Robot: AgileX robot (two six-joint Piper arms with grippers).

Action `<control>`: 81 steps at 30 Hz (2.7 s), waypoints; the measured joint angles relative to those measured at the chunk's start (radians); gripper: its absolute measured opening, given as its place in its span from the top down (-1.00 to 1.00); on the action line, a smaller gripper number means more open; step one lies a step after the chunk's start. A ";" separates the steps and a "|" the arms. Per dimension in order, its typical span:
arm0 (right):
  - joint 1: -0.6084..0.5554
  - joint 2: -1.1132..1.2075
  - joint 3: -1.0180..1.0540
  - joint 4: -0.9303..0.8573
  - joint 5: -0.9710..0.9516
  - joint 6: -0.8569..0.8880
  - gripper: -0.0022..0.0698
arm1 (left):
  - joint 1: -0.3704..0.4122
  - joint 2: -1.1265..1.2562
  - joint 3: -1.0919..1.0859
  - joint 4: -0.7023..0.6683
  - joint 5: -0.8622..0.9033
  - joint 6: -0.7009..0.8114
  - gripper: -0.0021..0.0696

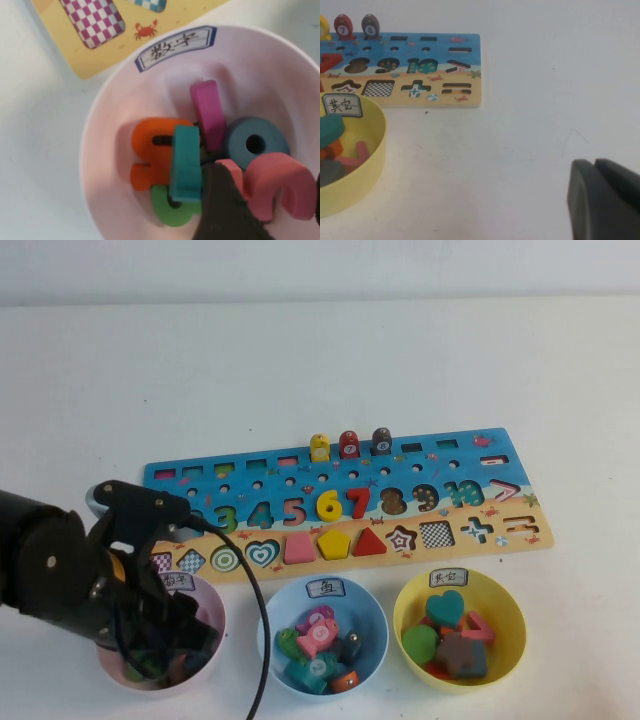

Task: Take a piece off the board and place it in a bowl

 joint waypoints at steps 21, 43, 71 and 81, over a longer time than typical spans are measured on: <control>0.000 0.000 0.000 0.000 0.000 0.000 0.99 | 0.000 0.038 0.000 0.002 -0.063 0.004 -0.10; 0.000 0.000 0.000 0.000 0.000 0.000 0.99 | -0.002 -0.595 0.252 0.024 -0.247 0.000 0.93; 0.000 0.000 0.000 0.000 0.000 0.000 0.99 | 0.065 -0.972 0.566 0.095 -0.747 0.050 0.94; 0.000 0.000 0.000 0.000 0.001 0.000 0.99 | 0.387 -1.316 0.735 0.075 -0.762 0.042 0.94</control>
